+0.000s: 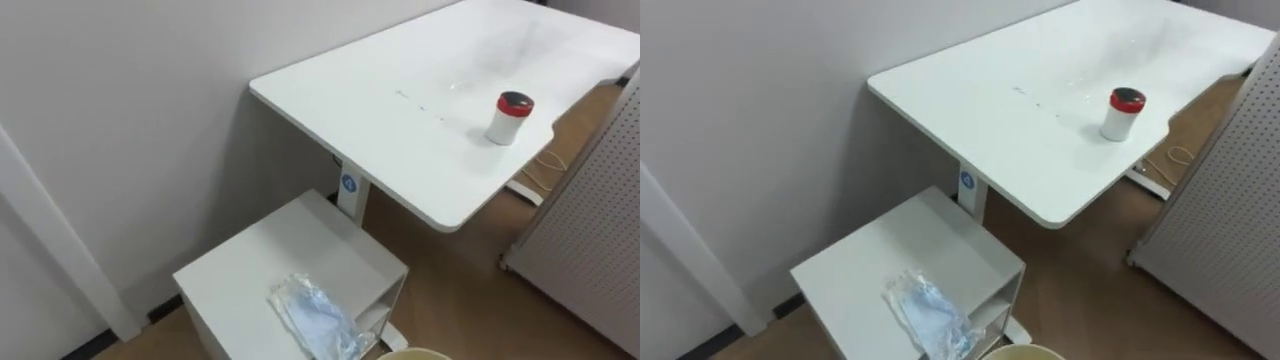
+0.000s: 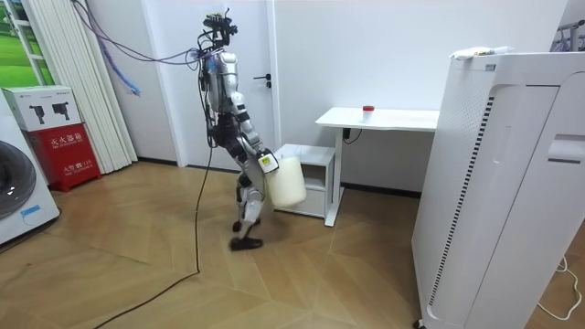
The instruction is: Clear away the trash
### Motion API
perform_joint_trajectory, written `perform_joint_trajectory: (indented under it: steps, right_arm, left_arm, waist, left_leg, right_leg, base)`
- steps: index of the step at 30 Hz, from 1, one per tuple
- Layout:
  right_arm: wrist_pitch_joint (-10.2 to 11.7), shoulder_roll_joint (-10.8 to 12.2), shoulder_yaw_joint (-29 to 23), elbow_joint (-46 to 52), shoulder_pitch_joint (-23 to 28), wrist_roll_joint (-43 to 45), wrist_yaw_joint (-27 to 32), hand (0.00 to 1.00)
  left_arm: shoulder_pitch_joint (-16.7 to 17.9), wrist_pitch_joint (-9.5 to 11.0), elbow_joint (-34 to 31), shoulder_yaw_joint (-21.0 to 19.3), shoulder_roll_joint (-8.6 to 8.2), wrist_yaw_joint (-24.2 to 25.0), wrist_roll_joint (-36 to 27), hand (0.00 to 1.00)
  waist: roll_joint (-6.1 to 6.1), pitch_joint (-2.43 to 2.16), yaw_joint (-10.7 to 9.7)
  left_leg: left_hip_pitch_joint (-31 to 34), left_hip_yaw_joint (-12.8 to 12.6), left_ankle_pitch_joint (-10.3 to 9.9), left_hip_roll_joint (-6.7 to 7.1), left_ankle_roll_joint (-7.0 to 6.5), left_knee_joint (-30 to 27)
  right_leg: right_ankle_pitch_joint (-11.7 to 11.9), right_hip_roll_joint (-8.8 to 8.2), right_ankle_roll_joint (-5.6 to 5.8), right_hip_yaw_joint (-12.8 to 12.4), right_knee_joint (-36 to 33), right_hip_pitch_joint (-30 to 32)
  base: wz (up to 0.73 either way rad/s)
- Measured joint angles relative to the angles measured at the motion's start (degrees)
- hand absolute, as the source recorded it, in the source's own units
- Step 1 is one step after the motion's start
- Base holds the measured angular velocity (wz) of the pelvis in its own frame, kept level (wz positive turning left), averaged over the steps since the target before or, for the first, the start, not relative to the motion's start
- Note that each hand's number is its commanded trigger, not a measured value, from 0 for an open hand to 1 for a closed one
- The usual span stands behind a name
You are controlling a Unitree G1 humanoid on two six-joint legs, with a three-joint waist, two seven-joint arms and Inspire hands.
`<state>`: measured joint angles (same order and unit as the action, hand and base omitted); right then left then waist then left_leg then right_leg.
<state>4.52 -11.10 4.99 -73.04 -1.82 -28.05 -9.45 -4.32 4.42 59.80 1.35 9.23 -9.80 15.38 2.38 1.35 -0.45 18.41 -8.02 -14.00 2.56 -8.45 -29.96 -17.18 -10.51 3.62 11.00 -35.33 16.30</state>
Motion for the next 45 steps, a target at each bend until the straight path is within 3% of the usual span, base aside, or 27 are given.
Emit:
perform_joint_trajectory:
  steps: [1,3,6,11,15,22,27,32,39,45]
  right_arm:
    - [0.5,0.1,0.7,-0.4,-0.6,0.0,0.2,1.00]
    - [1.2,0.1,1.9,-0.9,-0.5,-1.0,0.6,1.00]
    - [2.1,0.5,4.2,-1.8,-1.1,-2.1,0.1,1.00]
    - [2.4,0.4,5.7,-3.3,-3.3,-2.3,0.0,1.00]
    - [2.4,0.0,8.8,-3.8,-6.5,-2.4,-0.1,1.00]
    - [2.0,0.1,11.8,-3.7,-8.2,-6.5,-0.1,1.00]
    - [2.1,-0.2,11.8,-3.9,-10.7,-8.9,-0.1,1.00]
    - [2.2,0.1,11.9,-3.9,-11.9,-9.7,0.1,1.00]
    - [2.6,0.1,14.7,-2.4,-14.3,-10.5,0.0,1.00]
    - [3.2,0.2,15.3,-1.9,-14.8,-12.4,-0.8,1.00]
  left_arm:
    - [-1.2,1.2,-0.3,1.5,-0.33,-1.1,0.0,0.00]
    - [-2.4,2.5,-1.7,4.2,-0.93,-1.5,0.0,0.00]
    - [-3.8,5.7,-3.1,4.5,-0.92,-3.5,0.0,0.00]
    - [-6.2,7.4,-4.5,6.5,-0.67,-8.9,0.5,0.00]
    - [-10.4,9.6,-4.0,9.4,-0.40,-11.4,0.4,0.00]
    - [-15.9,9.7,0.2,10.7,-1.51,-13.9,0.0,0.00]
    - [-19.5,9.5,1.1,12.6,-2.13,-14.3,0.5,0.00]
    - [-20.2,9.2,1.1,14.8,-2.08,-14.3,0.5,0.00]
    - [-24.6,8.7,5.5,15.9,-2.77,-14.3,0.5,0.00]
    - [-24.8,8.4,5.7,18.1,-2.98,-14.4,2.8,0.00]
  waist:
    - [-0.29,-0.04,-0.5]
    - [-1.35,-0.41,-0.9]
    - [-1.86,-0.13,-0.9]
    - [-2.54,0.52,-2.9]
    - [-3.48,1.50,-4.3]
    - [-4.56,2.21,-5.8]
    - [-6.08,3.19,-7.5]
    - [-6.05,3.37,-8.7]
    - [-5.50,4.48,-10.8]
    - [-5.15,4.60,-12.0]
  left_leg:
    - [-0.2,0.6,-0.1,-0.11,0.26,0.1]
    - [-0.5,1.1,0.0,-0.88,0.86,1.0]
    - [-1.2,1.0,0.6,-1.86,1.87,3.5]
    - [-0.3,0.5,0.8,-2.43,2.30,4.7]
    - [1.6,0.0,0.8,-2.65,2.34,4.7]
    - [4.8,-0.6,0.9,-2.68,2.34,4.6]
    - [9.7,-0.5,0.9,-2.67,2.30,2.1]
    - [11.7,-0.9,0.8,-2.66,2.32,1.2]
    - [16.2,-1.3,0.9,-3.22,2.64,-1.8]
    - [19.8,-1.4,0.7,-3.81,2.92,-4.0]
  right_leg:
    - [3.9,0.91,0.20,-0.6,5.6,-0.1]
    - [6.6,2.86,-0.24,-1.1,9.4,-0.9]
    - [8.8,4.92,-0.77,-1.5,13.7,-2.4]
    - [8.9,5.40,-1.08,-1.1,14.5,-1.2]
    - [8.9,5.52,-1.13,-1.4,14.3,0.9]
    - [8.9,4.90,-1.25,-1.3,13.5,4.8]
    - [8.4,4.45,-1.50,-0.7,10.9,9.6]
    - [7.1,3.68,-2.08,-0.6,7.4,12.7]
    - [6.2,3.44,-3.29,-0.7,3.2,17.7]
    - [5.7,3.49,-4.01,-0.7,1.5,21.3]
  base:
    - [0.19]
    - [-0.03]
    - [-0.21]
    - [-0.04]
    - [-0.07]
    - [-0.06]
    - [0.04]
    - [0.03]
    - [0.00]
    - [-0.01]
